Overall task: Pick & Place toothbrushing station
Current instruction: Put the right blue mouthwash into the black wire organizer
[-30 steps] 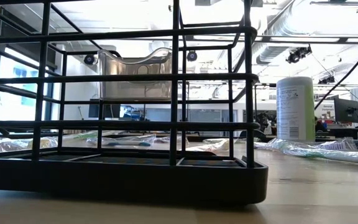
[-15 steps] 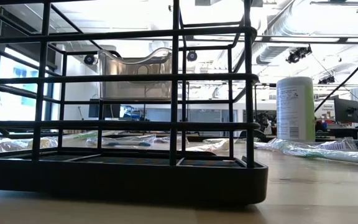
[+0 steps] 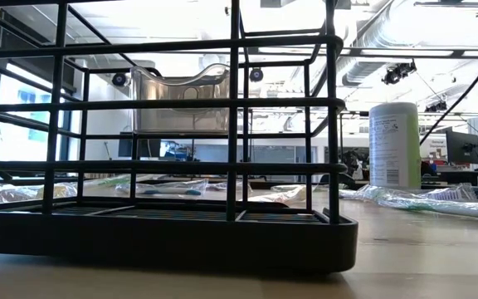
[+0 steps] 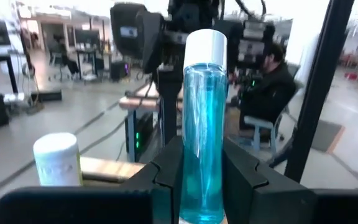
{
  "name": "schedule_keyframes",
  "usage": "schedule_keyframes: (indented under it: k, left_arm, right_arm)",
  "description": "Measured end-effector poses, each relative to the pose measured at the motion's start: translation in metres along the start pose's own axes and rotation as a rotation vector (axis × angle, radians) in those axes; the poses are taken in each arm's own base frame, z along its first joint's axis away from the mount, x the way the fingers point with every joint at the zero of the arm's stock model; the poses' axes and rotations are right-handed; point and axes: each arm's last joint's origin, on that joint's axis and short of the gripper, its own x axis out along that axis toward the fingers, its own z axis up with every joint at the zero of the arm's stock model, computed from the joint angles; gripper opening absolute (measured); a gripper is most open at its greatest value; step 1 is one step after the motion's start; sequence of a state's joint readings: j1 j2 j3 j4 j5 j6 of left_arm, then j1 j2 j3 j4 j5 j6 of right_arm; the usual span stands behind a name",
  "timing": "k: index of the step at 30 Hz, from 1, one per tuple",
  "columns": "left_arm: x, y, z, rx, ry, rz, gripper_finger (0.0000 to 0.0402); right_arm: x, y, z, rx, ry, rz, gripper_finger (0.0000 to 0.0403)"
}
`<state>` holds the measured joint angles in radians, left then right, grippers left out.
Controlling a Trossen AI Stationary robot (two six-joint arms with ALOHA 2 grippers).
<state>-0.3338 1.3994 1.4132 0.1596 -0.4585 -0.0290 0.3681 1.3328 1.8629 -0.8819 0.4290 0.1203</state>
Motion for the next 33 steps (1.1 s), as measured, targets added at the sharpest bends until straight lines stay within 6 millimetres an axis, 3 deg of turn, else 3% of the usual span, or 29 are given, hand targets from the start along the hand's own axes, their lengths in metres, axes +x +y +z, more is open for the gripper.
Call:
schedule_keyframes:
  k: [4,8,13,23,33]
  left_arm:
    - [-0.001,0.000,0.007,-0.006,-0.066,-0.019,0.0068]
    - [-0.001,-0.001,0.013,0.009,-0.120,-0.048,0.0068]
    - [-0.001,-0.002,0.012,0.020,-0.110,-0.063,0.0068]
    - [-0.001,-0.002,0.012,0.050,-0.111,-0.061,0.0068]
    - [-0.001,-0.002,0.012,0.081,-0.120,-0.059,0.0068]
  right_arm:
    - [0.016,0.004,0.007,-0.038,-0.060,-0.002,0.0259]
    - [0.031,0.007,0.010,-0.059,-0.088,-0.007,0.0271]
    - [0.043,0.011,0.016,-0.074,-0.150,0.032,0.0265]
    - [0.043,0.012,0.025,-0.076,-0.239,0.174,0.0239]
    - [0.075,0.021,0.017,-0.127,-0.194,0.184,0.0235]
